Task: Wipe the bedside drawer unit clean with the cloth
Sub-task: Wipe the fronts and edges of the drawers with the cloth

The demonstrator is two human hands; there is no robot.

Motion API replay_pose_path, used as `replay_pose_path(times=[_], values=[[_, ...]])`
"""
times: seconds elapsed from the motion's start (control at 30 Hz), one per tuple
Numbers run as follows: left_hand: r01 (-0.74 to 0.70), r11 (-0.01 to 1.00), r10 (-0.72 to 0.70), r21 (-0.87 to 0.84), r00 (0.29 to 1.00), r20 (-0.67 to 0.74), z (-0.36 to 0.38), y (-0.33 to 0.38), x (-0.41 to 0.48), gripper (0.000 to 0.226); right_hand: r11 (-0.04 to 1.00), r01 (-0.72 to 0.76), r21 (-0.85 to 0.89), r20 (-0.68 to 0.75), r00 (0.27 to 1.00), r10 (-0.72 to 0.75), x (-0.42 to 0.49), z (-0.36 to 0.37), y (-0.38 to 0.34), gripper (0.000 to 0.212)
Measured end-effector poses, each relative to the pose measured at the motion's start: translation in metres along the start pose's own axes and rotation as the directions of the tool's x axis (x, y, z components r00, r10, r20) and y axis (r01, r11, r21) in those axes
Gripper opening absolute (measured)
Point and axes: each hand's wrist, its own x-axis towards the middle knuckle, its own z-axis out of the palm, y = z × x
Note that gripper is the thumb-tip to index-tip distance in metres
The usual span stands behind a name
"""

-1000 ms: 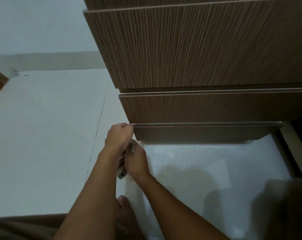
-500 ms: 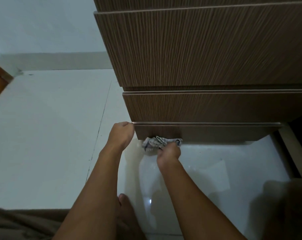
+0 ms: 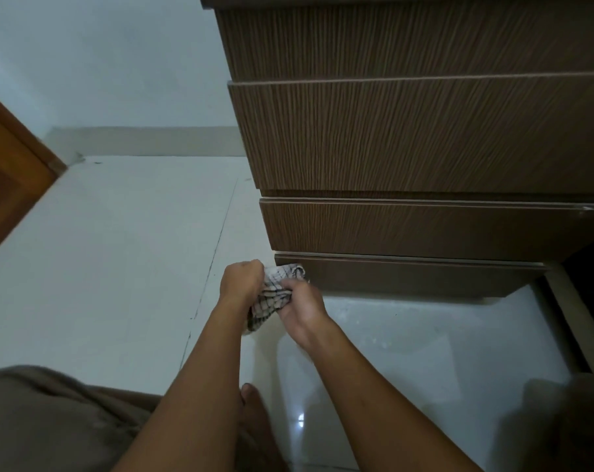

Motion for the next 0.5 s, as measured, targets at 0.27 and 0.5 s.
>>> replay_pose_path(times=[0.27,0.5], values=[[0.124,0.977,-0.098,-0.172,0.983,0.156,-0.017,0.010,-0.056,0.030,0.984,0.107,-0.145,0.096,0.991,-0.094,-0.043,-0.029,-0.029,0.029],[-0.025,0.993,0.066,-0.119,0.935,0.349,-0.039,0.036,-0.091,0.037,0.899,0.267,-0.348,0.220,0.955,-0.198,-0.093,-0.028,-0.073,0.025]])
